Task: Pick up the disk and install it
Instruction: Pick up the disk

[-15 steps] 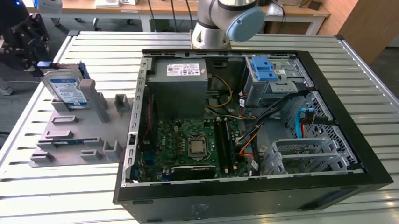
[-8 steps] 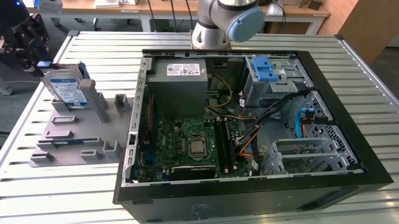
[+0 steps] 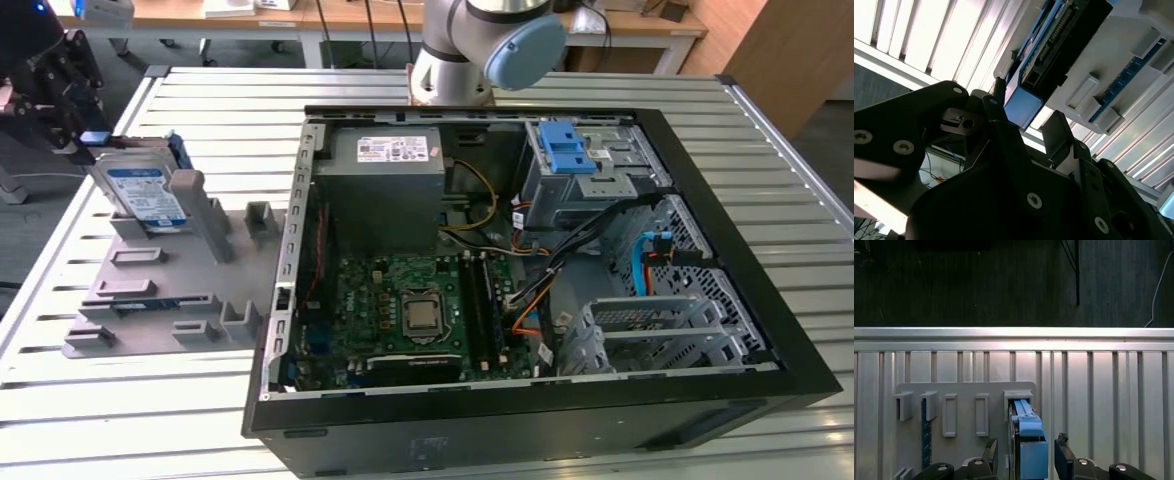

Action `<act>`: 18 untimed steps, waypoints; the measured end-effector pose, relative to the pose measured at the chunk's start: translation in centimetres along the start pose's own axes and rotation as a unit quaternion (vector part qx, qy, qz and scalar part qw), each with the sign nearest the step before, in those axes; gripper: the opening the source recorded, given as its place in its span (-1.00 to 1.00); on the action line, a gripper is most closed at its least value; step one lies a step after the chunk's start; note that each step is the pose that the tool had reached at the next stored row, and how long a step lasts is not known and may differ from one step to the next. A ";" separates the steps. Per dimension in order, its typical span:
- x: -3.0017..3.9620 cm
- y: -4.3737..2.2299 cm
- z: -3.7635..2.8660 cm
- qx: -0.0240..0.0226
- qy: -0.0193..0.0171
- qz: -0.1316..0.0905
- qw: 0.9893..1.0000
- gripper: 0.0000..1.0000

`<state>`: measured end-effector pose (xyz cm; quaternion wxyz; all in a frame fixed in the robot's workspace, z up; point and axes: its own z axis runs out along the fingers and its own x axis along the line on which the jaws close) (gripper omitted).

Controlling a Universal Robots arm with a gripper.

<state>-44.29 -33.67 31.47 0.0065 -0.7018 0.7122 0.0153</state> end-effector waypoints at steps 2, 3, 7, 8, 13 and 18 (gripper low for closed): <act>0.00 -0.01 0.01 0.000 0.000 0.000 1.000 0.14; 0.00 -0.01 0.02 0.000 0.000 0.000 1.000 0.14; 0.01 -0.01 0.03 0.000 0.000 0.000 1.000 0.14; 0.00 -0.01 0.03 0.000 0.000 0.000 1.000 0.14; 0.01 -0.01 0.08 0.000 0.000 0.000 1.000 0.11; -0.04 -0.02 0.20 -0.001 0.000 -0.001 1.000 -0.04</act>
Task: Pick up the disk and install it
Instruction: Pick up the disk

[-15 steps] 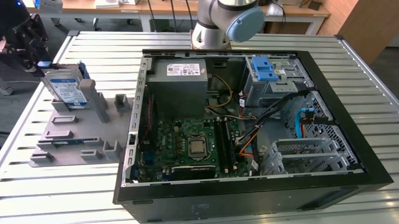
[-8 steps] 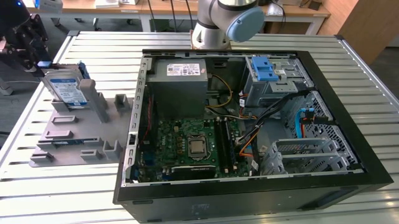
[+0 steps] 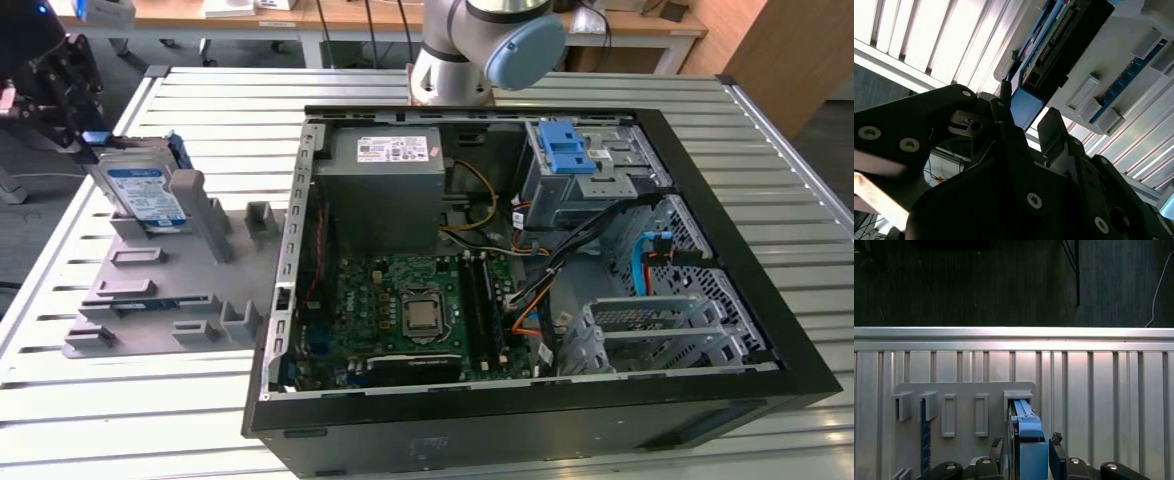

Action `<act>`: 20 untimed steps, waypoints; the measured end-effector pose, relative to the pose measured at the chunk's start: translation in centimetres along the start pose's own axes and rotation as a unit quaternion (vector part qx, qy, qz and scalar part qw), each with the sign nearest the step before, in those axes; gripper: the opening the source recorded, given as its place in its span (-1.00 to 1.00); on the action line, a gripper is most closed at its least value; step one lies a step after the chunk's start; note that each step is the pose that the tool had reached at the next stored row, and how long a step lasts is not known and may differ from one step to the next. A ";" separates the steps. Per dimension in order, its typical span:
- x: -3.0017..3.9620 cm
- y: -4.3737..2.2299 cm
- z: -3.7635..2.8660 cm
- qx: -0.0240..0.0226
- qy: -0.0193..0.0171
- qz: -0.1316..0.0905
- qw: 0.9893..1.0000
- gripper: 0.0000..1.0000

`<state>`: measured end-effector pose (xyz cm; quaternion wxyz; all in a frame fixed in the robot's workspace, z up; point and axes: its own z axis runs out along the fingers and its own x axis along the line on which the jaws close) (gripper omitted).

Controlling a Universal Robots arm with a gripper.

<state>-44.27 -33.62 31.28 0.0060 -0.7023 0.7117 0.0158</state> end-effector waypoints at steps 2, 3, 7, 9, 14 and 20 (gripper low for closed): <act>-0.05 0.01 0.11 0.000 0.000 -0.001 1.000 -0.04; -0.05 0.01 0.20 0.000 0.000 -0.003 1.000 -0.04; -0.05 0.00 0.44 0.000 0.000 -0.007 1.000 -0.06; -0.04 0.00 0.53 0.000 0.000 -0.007 1.000 -0.20; -0.03 -0.01 0.96 0.000 0.000 -0.005 1.000 -0.20; -0.02 -0.01 1.41 0.000 0.000 -0.005 1.000 -0.18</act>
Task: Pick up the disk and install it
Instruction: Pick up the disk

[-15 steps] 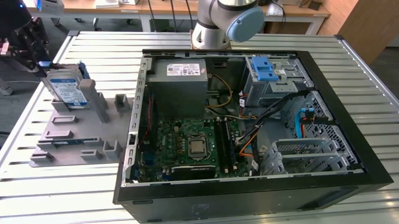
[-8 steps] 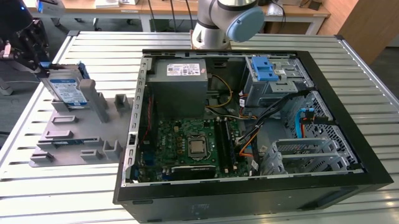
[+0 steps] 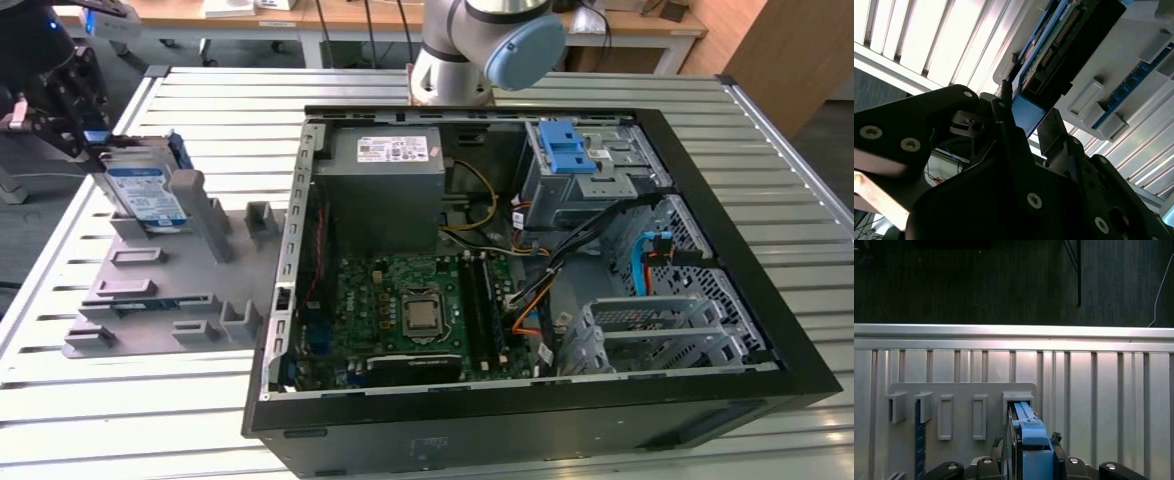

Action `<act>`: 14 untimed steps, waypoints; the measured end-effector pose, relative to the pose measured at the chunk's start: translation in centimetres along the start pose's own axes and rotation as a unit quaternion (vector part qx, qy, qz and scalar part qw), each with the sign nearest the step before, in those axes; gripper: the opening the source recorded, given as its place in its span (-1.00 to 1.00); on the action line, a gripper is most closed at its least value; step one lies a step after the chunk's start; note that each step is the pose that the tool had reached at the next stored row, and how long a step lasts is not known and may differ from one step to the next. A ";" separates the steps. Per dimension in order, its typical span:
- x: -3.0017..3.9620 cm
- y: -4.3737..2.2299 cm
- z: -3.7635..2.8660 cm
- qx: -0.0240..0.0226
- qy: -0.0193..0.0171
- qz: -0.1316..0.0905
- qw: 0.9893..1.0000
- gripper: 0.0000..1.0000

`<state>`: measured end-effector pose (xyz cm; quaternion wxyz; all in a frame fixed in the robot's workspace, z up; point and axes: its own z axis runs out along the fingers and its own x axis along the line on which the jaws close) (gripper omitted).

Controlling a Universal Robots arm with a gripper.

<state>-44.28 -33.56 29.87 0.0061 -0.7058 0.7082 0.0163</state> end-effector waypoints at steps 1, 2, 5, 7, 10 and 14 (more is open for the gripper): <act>0.00 0.00 0.09 0.000 0.000 0.000 1.000 -0.05; 0.01 0.00 0.19 0.000 0.000 0.000 1.000 -0.05; 0.01 -0.01 0.43 0.000 0.000 0.000 1.000 -0.05; 0.02 -0.01 0.48 0.000 0.000 0.000 1.000 -0.05; 0.01 -0.02 0.56 0.000 0.000 0.000 1.000 -0.05; 0.01 -0.01 0.65 -0.001 0.000 0.003 1.000 -0.05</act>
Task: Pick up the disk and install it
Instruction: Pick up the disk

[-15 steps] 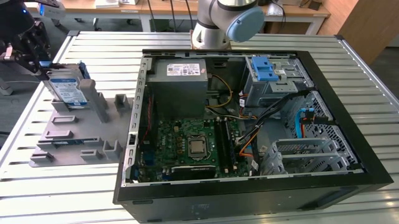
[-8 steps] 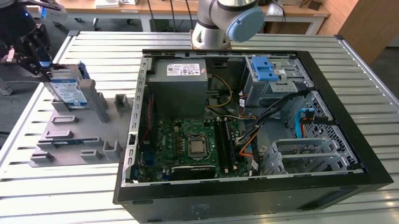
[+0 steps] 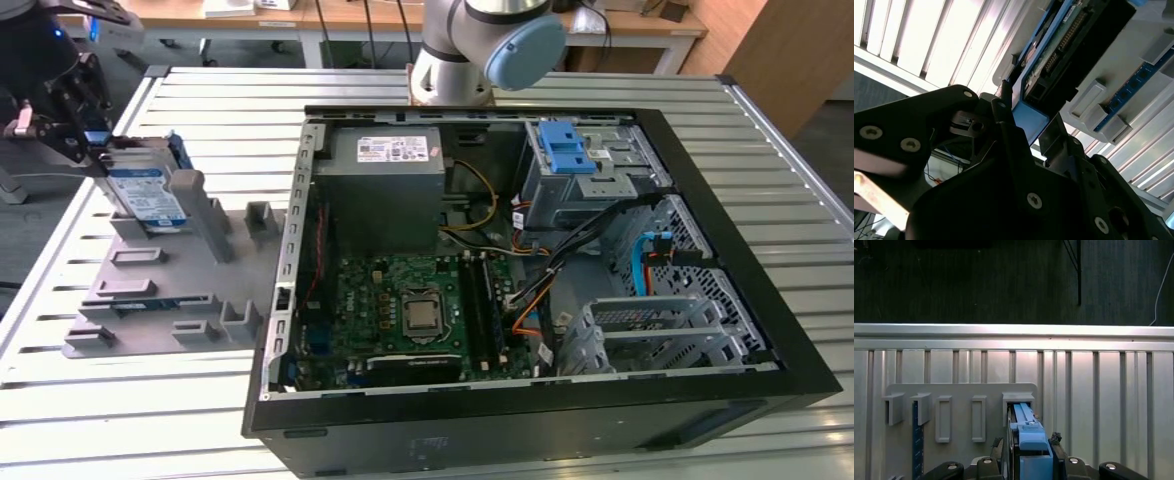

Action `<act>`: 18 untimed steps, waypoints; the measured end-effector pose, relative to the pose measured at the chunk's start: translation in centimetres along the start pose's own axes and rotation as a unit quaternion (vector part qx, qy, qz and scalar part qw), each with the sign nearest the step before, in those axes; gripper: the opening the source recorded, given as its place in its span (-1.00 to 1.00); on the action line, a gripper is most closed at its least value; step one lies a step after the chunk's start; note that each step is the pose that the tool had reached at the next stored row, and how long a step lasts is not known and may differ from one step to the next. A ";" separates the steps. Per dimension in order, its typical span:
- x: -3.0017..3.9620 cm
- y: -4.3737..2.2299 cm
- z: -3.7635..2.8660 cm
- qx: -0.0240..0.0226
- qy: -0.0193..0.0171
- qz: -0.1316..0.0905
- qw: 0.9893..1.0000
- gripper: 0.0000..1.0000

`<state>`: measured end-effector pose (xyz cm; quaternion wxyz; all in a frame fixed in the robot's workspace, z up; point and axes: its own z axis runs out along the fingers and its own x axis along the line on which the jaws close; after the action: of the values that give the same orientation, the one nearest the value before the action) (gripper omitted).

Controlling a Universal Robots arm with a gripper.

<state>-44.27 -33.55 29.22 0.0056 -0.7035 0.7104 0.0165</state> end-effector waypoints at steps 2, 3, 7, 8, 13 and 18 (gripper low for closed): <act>-0.01 0.00 0.05 0.000 0.000 0.002 1.000 -0.05; 0.00 0.00 0.07 0.000 0.000 0.003 1.000 -0.05; 0.00 0.00 0.12 0.000 0.000 0.003 1.000 -0.05; -0.01 0.00 0.14 0.000 0.000 0.003 1.000 -0.05; 0.00 0.00 0.33 0.000 0.000 0.003 1.000 -0.05; 0.00 0.00 0.35 0.000 0.000 0.003 1.000 -0.08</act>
<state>-44.27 -33.54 28.87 0.0056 -0.7015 0.7124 0.0164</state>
